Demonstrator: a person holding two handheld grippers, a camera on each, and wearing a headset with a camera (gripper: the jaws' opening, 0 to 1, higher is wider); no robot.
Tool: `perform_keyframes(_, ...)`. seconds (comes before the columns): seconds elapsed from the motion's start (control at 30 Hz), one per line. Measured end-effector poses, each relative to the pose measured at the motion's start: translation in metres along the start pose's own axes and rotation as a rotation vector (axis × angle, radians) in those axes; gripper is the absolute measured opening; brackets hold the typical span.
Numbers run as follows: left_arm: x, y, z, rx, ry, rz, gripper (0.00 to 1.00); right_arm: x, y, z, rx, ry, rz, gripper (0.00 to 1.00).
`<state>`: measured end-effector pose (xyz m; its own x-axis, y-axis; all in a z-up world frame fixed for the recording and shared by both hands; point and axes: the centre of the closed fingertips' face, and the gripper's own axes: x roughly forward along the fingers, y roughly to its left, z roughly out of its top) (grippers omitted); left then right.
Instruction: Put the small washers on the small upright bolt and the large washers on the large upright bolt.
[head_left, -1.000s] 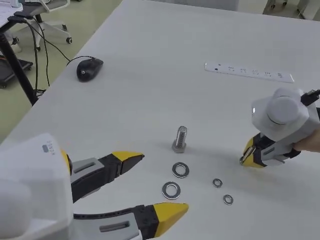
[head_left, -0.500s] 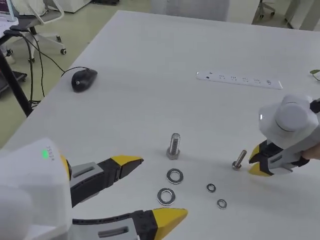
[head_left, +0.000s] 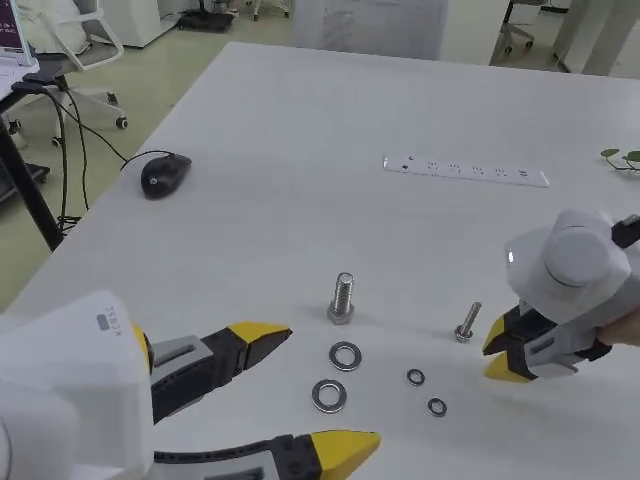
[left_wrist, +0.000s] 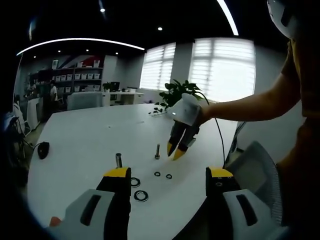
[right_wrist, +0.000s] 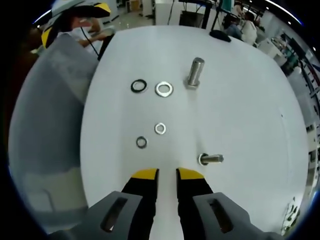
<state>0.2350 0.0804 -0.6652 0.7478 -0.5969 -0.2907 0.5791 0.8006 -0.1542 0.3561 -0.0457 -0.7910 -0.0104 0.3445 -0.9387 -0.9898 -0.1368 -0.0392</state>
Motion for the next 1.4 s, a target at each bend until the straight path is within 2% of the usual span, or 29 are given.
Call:
perform_keyframes(0.33,-0.003,-0.007,0.001,0.01,-0.009,-0.007,0.59,0.014,0.024,0.017,-0.06,-0.016,0.037,0.15)
perform_keyframes(0.47,-0.003,-0.011,0.001,0.015,-0.009,-0.009,0.59,0.02,0.031,0.017,-0.077,0.0,0.062,0.15)
perform_keyframes(0.87,-0.005,-0.014,0.001,0.024,-0.005,-0.007,0.59,0.033,0.033,0.029,-0.125,0.016,0.076,0.16)
perform_keyframes(1.03,-0.005,-0.013,0.001,0.027,-0.004,-0.002,0.59,0.04,0.033,0.026,-0.14,0.038,0.086,0.17)
perform_keyframes(1.23,-0.006,-0.011,0.002,0.021,-0.012,0.007,0.59,0.041,0.03,0.022,-0.141,0.056,0.087,0.18)
perform_keyframes(1.4,-0.005,-0.011,0.002,0.017,-0.015,0.006,0.59,0.043,0.033,0.021,-0.143,0.064,0.1,0.19)
